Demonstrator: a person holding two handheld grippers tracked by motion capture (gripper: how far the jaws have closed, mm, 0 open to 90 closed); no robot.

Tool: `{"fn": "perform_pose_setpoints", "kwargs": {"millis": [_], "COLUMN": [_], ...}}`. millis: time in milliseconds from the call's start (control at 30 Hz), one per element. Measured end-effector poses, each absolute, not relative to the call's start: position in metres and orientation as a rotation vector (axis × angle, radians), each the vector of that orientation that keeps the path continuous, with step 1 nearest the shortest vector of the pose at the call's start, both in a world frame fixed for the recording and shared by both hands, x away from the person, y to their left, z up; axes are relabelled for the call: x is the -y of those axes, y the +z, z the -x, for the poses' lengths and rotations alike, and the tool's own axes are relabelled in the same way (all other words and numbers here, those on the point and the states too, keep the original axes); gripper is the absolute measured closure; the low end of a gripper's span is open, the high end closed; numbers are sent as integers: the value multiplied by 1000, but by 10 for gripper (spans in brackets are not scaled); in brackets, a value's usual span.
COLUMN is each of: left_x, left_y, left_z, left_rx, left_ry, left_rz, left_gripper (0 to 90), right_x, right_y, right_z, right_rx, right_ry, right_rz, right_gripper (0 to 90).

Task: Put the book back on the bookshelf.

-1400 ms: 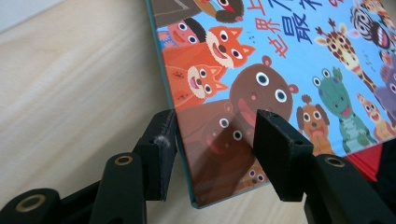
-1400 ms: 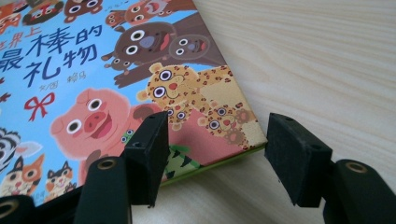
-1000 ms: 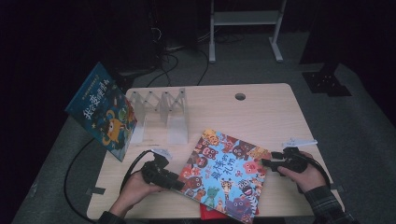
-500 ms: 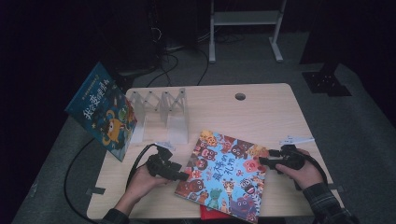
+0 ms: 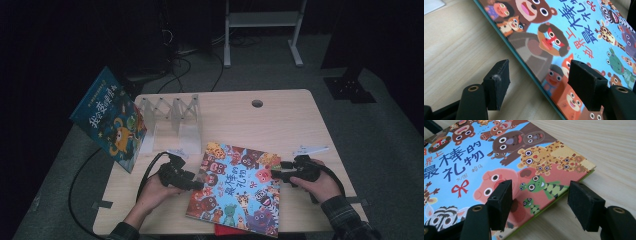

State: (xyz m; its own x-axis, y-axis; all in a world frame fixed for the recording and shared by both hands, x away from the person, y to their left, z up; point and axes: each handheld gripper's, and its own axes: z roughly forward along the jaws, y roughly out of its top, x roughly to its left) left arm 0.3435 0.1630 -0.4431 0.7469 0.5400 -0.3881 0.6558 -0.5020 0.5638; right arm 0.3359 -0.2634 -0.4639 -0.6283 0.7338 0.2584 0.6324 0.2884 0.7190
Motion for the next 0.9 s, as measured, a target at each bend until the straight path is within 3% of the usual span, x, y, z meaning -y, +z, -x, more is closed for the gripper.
{"fn": "perform_pose_setpoints", "kwargs": {"millis": [900], "left_x": [-168], "left_y": [-448], "left_z": [-339], "left_rx": [-924], "left_ry": [-218], "left_rz": [-2237], "left_gripper": [291], "right_x": [240], "right_y": [-459], "right_z": [-317], "right_rx": [-2548], "right_ry": [1252], "right_rz": [-1132], "right_gripper": [362]}}
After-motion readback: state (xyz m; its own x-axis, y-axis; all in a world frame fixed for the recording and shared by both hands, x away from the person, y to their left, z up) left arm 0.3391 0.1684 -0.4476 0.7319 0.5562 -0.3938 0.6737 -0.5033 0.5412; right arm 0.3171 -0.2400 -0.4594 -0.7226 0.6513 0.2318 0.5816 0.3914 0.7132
